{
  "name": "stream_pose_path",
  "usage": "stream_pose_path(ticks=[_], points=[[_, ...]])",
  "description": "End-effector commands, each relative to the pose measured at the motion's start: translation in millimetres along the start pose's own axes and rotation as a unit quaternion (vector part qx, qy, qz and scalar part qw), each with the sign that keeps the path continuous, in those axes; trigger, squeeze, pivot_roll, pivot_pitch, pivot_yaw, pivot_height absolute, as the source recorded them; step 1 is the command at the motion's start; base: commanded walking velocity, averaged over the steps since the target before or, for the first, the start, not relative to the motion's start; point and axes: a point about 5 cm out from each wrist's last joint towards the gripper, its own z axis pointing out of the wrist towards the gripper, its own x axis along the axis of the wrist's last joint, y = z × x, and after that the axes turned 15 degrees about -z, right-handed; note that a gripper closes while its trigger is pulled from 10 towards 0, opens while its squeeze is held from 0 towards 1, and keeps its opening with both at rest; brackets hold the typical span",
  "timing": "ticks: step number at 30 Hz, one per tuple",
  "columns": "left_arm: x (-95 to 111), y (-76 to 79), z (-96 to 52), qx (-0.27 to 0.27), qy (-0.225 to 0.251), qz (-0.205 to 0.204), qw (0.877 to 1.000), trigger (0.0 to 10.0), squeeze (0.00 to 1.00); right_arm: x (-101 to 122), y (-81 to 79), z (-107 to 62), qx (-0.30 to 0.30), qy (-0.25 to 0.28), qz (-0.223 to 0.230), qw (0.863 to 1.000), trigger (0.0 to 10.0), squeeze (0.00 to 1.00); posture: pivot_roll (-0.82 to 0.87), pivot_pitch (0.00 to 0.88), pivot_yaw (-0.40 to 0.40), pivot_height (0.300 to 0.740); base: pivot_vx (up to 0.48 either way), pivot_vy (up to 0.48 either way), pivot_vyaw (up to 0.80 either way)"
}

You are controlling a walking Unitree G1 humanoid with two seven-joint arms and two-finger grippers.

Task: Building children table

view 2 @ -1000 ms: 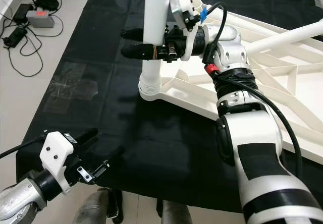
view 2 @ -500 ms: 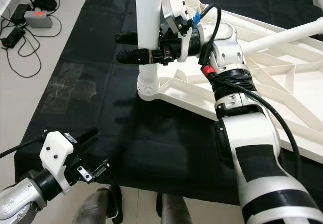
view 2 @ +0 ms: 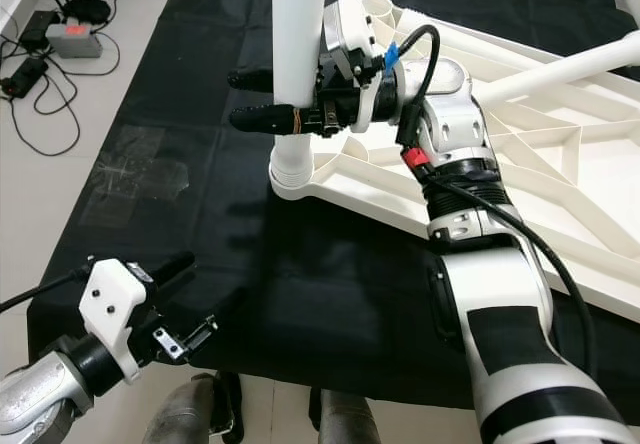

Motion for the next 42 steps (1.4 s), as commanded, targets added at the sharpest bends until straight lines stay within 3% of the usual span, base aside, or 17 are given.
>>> stream_pose_path(ticks=[1,15,31,38,41,42], points=[[-2.6,2.0,-1.9,-0.004,-0.008,-0.003,1.0,10.0,0.0,-21.2,-12.2,-3.9,0.004,-0.036,0.05,0.998,10.0,0.0,0.07,0.364,-0.046,0.74,0.0,0.0,0.0],[-2.1,0.2,-0.6,-0.001,-0.006,-0.002,1.0,10.0,0.0,-25.9,-1.9,-2.1,-0.06,-0.075,0.069,0.993,10.0,0.0,0.06,0.365,-0.046,0.74,0.0,0.0,0.0],[-2.1,-0.3,-0.4,-0.001,-0.005,-0.003,1.0,10.0,0.0,-29.8,-3.3,-5.2,-0.147,-0.097,0.078,0.981,10.0,0.0,0.05,0.366,-0.048,0.74,0.0,0.0,0.0],[-2.3,-0.9,-0.3,-0.001,-0.005,-0.004,1.0,10.0,0.0,-31.0,-18.5,-2.4,-0.188,-0.098,0.081,0.974,10.0,0.0,0.05,0.365,-0.048,0.74,0.0,0.0,0.0],[-2.4,-1.0,-0.2,-0.001,-0.004,-0.004,1.0,10.0,0.0,-30.4,-35.2,3.8,-0.206,-0.097,0.09,0.97,10.0,0.0,0.05,0.365,-0.048,0.74,0.0,0.0,0.0],[-2.4,-1.8,-0.2,0.0,-0.004,-0.004,1.0,10.0,0.0,-28.3,-54.3,16.9,-0.219,-0.096,0.105,0.965,10.0,0.0,0.04,0.361,-0.052,0.74,0.0,0.0,0.0]])
